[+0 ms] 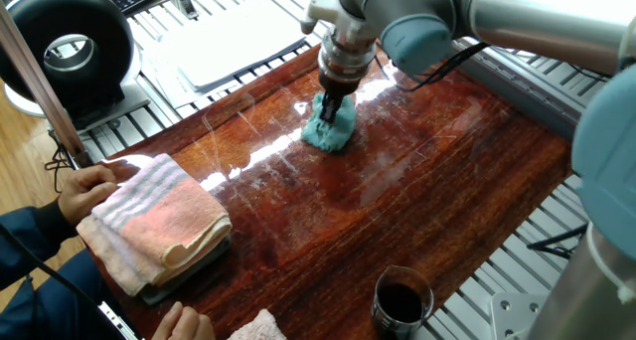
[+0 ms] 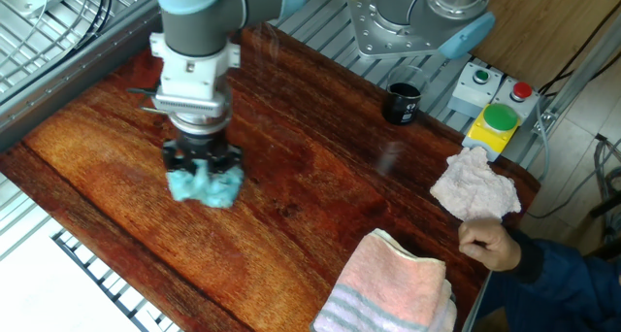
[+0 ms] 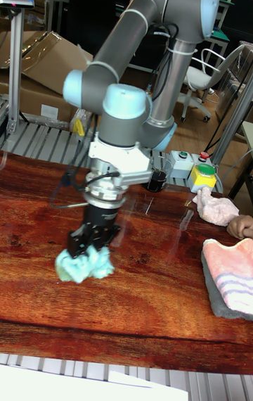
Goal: Clean the table with a cloth
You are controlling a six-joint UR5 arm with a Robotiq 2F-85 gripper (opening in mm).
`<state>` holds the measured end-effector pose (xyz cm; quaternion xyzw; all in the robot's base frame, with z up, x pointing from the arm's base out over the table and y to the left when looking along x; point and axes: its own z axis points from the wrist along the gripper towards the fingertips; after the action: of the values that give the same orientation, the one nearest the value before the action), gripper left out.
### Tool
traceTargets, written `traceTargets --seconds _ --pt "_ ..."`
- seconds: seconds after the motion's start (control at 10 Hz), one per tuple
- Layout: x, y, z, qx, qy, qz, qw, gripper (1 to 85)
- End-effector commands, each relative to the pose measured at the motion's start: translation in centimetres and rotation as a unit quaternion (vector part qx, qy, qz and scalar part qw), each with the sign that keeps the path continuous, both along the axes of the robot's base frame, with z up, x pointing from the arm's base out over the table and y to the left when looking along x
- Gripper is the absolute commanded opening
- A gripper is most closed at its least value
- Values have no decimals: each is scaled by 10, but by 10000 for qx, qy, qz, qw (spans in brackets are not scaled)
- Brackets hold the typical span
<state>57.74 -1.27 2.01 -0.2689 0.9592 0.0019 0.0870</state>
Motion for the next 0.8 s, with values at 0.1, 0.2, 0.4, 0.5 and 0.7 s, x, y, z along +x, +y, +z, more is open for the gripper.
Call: traceTargets --seconds 0.1,0.2,0.4,0.5,0.7 --pt "-56 58 13 690 860 -1289 9855 10" --pt "-62 57 15 713 952 -1339 9838 10" --pt "-59 42 6 745 873 -1084 9875 10" --pt "-54 22 0 578 710 -820 9924 10" --pt "-38 -38 -7 -29 302 74 9995 10"
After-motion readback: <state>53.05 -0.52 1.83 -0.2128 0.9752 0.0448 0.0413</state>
